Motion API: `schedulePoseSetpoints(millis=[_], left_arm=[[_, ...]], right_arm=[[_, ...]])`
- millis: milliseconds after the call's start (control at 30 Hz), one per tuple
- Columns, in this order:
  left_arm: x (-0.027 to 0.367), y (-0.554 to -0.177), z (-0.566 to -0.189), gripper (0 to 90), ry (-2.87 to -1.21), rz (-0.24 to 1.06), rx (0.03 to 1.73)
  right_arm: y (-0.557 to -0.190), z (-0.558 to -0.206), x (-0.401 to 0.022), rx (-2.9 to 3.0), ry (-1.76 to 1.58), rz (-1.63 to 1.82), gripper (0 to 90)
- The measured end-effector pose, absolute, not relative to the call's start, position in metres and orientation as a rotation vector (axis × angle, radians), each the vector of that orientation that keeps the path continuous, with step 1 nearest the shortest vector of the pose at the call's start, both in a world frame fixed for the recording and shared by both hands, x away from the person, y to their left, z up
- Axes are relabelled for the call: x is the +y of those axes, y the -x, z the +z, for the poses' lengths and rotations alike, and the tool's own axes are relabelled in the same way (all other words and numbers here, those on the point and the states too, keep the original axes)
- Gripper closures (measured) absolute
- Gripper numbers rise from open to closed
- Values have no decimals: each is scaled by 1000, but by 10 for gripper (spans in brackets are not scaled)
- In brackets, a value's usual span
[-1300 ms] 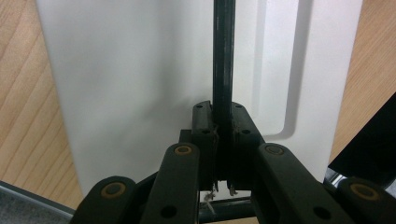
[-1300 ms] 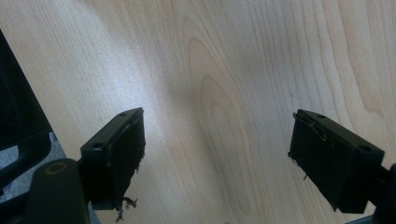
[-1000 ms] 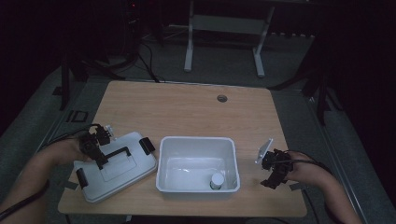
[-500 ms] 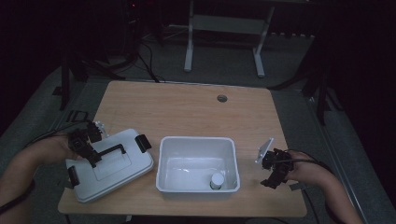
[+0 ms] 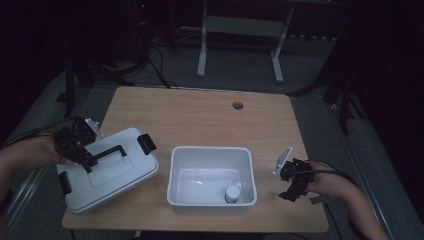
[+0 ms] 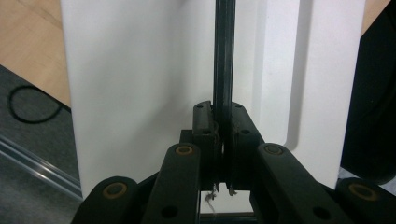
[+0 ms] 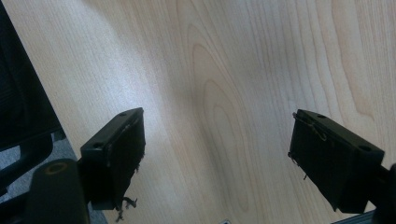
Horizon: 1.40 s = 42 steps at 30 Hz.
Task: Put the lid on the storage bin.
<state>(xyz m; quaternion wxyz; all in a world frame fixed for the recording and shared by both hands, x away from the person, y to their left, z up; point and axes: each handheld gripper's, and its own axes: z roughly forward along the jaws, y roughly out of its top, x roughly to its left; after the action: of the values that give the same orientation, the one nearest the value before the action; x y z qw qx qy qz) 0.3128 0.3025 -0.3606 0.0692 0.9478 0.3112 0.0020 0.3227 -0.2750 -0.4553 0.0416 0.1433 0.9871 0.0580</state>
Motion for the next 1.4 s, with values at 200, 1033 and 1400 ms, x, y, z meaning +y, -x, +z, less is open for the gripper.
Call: schedulePoseSetpoints(millis=[200,1033,1400], left_arm=[[294,-311,-347,838,-2841,26,911],[203,-320,-304,837,-2866,78,603],[156,-321,-295,837,-2875,81,468]], right_arm=[[-322,-456,-275,3021,-443,177,178],[-323,-457,-274,3029,-445,175,178],[-322,-458,-273,3035,-442,171,178]])
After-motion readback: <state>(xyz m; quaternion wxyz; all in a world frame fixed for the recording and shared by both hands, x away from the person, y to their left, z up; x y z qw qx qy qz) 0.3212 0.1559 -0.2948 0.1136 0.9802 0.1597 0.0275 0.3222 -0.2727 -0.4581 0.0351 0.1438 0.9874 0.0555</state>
